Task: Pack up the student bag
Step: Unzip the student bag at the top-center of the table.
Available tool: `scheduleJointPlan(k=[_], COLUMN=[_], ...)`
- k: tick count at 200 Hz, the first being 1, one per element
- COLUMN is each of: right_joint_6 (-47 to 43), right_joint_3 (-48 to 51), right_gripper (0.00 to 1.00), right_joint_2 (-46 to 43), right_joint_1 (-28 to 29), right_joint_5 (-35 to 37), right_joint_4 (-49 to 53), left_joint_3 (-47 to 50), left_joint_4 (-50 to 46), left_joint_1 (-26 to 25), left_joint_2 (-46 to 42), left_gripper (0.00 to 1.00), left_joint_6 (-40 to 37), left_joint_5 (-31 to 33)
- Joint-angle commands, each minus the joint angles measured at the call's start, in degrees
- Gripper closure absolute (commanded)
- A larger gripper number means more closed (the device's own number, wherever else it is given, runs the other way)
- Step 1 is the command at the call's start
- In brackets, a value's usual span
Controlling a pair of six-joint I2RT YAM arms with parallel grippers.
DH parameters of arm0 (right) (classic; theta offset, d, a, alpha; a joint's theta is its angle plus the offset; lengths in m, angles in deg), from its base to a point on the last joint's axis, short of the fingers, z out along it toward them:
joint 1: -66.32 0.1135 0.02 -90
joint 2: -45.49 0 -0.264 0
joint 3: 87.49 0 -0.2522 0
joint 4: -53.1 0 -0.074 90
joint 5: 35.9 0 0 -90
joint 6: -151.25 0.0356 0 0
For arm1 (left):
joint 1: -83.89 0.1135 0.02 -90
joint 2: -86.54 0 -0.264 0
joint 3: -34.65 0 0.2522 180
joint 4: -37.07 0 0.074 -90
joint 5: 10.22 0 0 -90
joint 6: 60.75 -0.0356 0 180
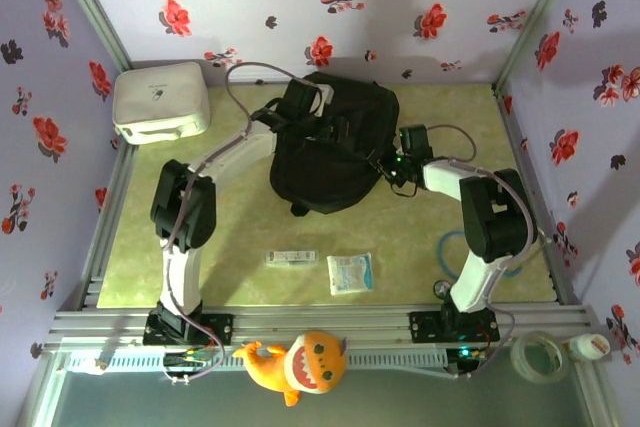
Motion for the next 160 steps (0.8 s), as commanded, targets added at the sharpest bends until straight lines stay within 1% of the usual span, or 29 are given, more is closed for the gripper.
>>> scheduleJointPlan(k=[1,17,29,53,80,96,119,160], right_joint_6=[4.4,6.8,7.9,6.6,3.7,2.5,1.7,2.0], right_joint_3=[5.1,8.3,10.2,11.5,11.4,11.5,12.1,12.0], right_gripper=[0.64,0.65,0.65,0.61,0.54,0.50,0.48,0.48], right_joint_2=[-1.5,-2.5,-3.4,-6.4,-10.7,-13.0,-15.1,-15.2], right_joint_1=[1.5,2.1,2.4,2.1,0.5,-0.6,-1.8,-2.2], right_joint_5=[-4.9,-7.1,-7.9,-7.4,-5.6,-4.2,-2.7,-2.6], right_joint_4=[-5.4,-10.1,-11.9,-9.9,-5.1,-2.2,-0.5,-0.5], left_joint_3=[-5.4,-8.7,-11.0,-14.4,-17.4,-20.5,-25.8,-32.7], left_joint_4=[-4.7,-7.8,-10.1,-13.3,-15.8,-17.6,-20.4,-22.3], left_joint_1=[-2.0,-2.9,-3.5,-5.2,-7.0,-7.6,-8.1,-8.3], left_joint_2=[3.1,5.7,7.6,10.2,12.2,14.3,18.0,23.5], left_gripper=[0.31,0.35,0.39,0.43,0.44,0.44,0.45,0.45], left_joint_6=[-6.5,-8.5,-9.5,-12.2,-15.8,-16.4,-16.3,-16.1], left_joint_5=[-0.3,-0.1,0.0,0.6,4.0,6.7,11.6,17.1])
